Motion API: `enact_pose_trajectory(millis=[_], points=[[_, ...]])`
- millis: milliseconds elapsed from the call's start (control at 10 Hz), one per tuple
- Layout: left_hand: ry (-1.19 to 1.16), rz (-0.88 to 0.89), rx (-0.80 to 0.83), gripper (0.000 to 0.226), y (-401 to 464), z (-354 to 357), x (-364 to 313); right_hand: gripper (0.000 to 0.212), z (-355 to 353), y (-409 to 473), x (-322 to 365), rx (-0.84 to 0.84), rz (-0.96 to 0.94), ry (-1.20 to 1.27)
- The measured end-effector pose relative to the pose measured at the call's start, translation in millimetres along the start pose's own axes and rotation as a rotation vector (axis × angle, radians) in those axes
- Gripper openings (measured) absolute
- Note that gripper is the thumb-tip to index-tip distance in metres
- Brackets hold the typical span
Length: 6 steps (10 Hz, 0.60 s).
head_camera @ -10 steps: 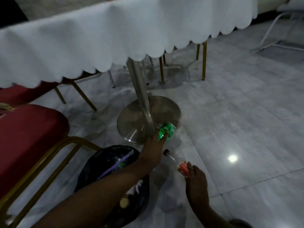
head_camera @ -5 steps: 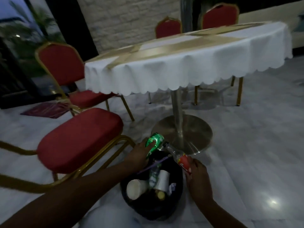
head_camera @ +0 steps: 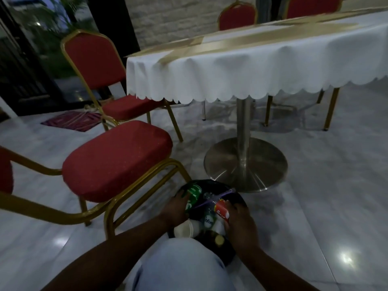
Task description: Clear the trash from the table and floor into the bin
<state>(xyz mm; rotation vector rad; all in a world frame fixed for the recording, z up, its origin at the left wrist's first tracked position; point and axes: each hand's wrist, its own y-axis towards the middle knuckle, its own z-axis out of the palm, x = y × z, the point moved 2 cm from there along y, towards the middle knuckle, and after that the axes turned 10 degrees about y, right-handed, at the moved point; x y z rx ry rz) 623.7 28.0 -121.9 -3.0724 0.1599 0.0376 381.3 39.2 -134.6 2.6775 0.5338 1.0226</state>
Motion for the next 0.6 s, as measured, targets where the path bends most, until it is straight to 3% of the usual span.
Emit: enact_pose_trajectory(millis=[100, 300, 500, 600], points=[[-0.006, -0.001, -0.015, 0.072, 1, -4, -4, 0.07, 14, 7, -8, 0.059, -0.009, -0.005], [-0.061, 0.009, 0.015, 0.079, 4, 1, -7, 0.086, 27, 9, -23, 0.151, -0.038, -0.117], [-0.069, 0.04, -0.045, 0.087, -2, -15, -21, 0.078, 16, 2, -29, 0.113, -0.103, -0.175], [-0.166, 0.044, -0.046, 0.069, 2, -50, -38, 0.063, 0, 15, -20, 0.068, -0.141, -0.146]])
